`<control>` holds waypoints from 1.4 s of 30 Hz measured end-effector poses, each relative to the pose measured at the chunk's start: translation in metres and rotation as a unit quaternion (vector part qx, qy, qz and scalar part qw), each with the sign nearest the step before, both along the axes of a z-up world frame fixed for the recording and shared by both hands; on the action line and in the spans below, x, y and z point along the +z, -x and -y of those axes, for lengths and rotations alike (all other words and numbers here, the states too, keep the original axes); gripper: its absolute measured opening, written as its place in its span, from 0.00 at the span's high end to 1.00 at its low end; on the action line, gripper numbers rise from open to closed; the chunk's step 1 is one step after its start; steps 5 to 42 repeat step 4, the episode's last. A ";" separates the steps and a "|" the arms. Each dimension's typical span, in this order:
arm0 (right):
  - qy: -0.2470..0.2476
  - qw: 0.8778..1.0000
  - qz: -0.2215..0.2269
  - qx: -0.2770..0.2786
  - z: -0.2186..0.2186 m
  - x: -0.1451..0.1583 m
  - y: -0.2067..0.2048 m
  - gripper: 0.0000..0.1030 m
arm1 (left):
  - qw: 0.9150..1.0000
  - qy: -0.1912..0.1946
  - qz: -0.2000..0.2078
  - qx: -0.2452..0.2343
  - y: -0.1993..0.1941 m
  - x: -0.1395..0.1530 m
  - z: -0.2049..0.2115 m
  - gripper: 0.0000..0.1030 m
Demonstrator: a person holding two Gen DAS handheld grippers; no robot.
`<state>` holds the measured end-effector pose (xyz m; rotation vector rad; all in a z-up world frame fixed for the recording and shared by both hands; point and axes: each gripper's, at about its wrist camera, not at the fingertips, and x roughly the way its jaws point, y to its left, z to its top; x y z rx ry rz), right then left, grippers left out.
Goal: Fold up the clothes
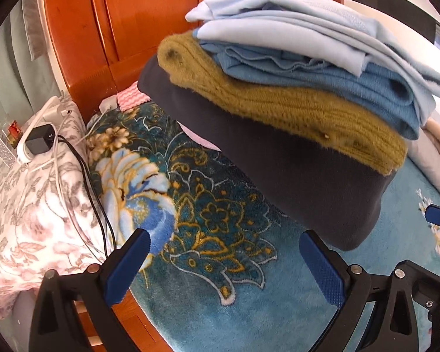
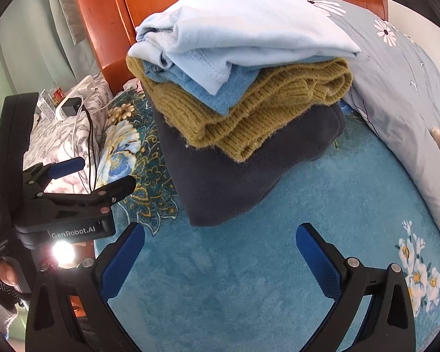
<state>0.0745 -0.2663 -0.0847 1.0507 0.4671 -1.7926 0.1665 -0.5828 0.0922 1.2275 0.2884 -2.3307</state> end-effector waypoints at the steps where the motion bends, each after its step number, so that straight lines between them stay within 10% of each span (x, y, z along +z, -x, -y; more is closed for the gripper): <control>1: -0.001 1.000 0.000 0.000 0.000 -0.001 0.000 0.00 | 1.000 -0.001 0.000 0.001 0.000 -0.001 0.000 0.00; 42: -0.003 1.000 0.002 -0.001 -0.001 -0.002 0.001 0.00 | 1.000 -0.004 -0.001 0.003 0.001 -0.002 0.000 0.00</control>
